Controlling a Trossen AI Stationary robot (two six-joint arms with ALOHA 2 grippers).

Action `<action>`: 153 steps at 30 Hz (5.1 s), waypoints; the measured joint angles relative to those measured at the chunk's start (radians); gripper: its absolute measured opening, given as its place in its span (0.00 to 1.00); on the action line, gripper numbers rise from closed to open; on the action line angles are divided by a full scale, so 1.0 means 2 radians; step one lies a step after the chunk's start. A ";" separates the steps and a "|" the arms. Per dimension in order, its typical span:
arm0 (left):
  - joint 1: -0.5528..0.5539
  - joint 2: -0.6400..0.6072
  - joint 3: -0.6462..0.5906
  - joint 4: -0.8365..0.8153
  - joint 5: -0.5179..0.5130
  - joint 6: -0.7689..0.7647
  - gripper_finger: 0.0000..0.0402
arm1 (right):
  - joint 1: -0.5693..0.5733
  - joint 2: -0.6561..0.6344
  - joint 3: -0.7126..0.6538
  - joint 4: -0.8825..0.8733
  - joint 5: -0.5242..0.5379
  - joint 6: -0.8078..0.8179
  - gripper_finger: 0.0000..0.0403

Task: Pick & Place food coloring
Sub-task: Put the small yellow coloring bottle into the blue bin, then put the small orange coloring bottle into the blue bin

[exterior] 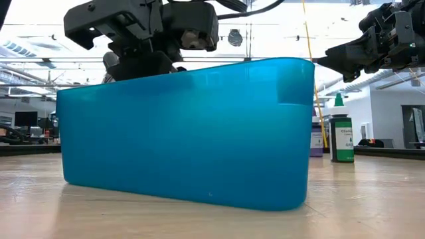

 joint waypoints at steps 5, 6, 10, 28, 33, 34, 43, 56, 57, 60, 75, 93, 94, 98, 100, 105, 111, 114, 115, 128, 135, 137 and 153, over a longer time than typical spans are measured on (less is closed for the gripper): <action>0.000 0.000 0.000 0.000 0.000 -0.001 0.15 | 0.000 0.000 0.000 0.000 0.000 0.000 0.40; 0.000 0.000 0.000 0.000 0.000 -0.002 0.15 | 0.000 0.000 0.000 0.000 0.000 0.000 0.40; 0.000 0.000 0.000 0.000 0.000 -0.009 0.15 | 0.000 0.000 0.000 0.000 0.000 0.000 0.40; 0.000 0.003 0.000 0.000 0.000 -0.012 0.15 | 0.000 0.000 0.000 0.000 0.000 0.000 0.40; 0.000 0.013 0.000 -0.002 0.000 -0.011 0.15 | 0.000 0.000 0.000 0.000 0.000 0.000 0.40; 0.000 0.015 0.000 -0.001 0.000 -0.010 0.15 | 0.000 0.000 0.000 0.000 0.000 0.000 0.40; 0.000 0.018 0.000 0.000 0.000 -0.009 0.15 | 0.000 0.000 0.000 0.000 0.000 0.000 0.40; 0.000 0.036 0.000 0.007 0.004 -0.009 0.14 | 0.000 0.000 0.000 0.000 0.000 0.000 0.40; 0.000 0.036 0.000 0.009 0.004 -0.009 0.15 | 0.000 0.000 0.000 0.000 0.000 0.000 0.40; 0.000 0.036 0.000 0.010 0.004 -0.010 0.19 | 0.000 0.000 0.000 0.000 0.000 0.000 0.40; 0.000 0.036 0.000 0.009 0.004 -0.010 0.31 | 0.000 0.000 0.000 0.000 0.000 0.000 0.40; 0.006 -0.031 0.000 -0.013 0.004 -0.011 0.31 | 0.000 0.000 0.000 0.000 0.000 0.000 0.40; 0.007 -0.038 0.000 -0.019 0.001 -0.012 0.31 | 0.000 0.000 0.000 0.000 0.000 0.000 0.40; 0.015 -0.077 0.000 -0.035 -0.053 -0.017 0.31 | 0.000 0.000 0.000 0.000 0.000 0.000 0.40; 0.025 -0.093 0.000 -0.036 -0.097 -0.038 0.31 | 0.000 0.000 0.000 0.000 0.000 0.000 0.40; 0.069 -0.107 0.000 -0.048 -0.094 -0.025 0.32 | 0.000 0.000 0.000 -0.001 0.000 0.000 0.40; 0.108 -0.077 0.000 -0.055 -0.074 0.030 0.45 | 0.000 0.000 0.000 -0.001 0.000 0.000 0.40; 0.107 -0.061 0.000 -0.056 -0.075 0.065 0.53 | 0.000 0.000 0.000 -0.001 0.000 0.000 0.40; 0.105 -0.057 0.000 -0.055 -0.073 0.077 0.55 | 0.000 0.000 0.000 -0.001 0.000 0.000 0.40; 0.101 0.002 0.000 -0.048 -0.061 0.119 0.61 | 0.000 0.000 0.000 -0.001 0.000 0.000 0.40; 0.108 0.028 0.000 -0.048 -0.061 0.120 0.61 | 0.000 0.000 0.000 -0.001 0.000 0.000 0.40; 0.109 0.034 0.000 -0.046 -0.061 0.120 0.61 | 0.000 0.000 0.000 -0.001 0.000 0.000 0.40; 0.109 0.036 0.000 -0.041 -0.052 0.109 0.61 | 0.000 0.000 0.000 -0.002 0.000 0.000 0.40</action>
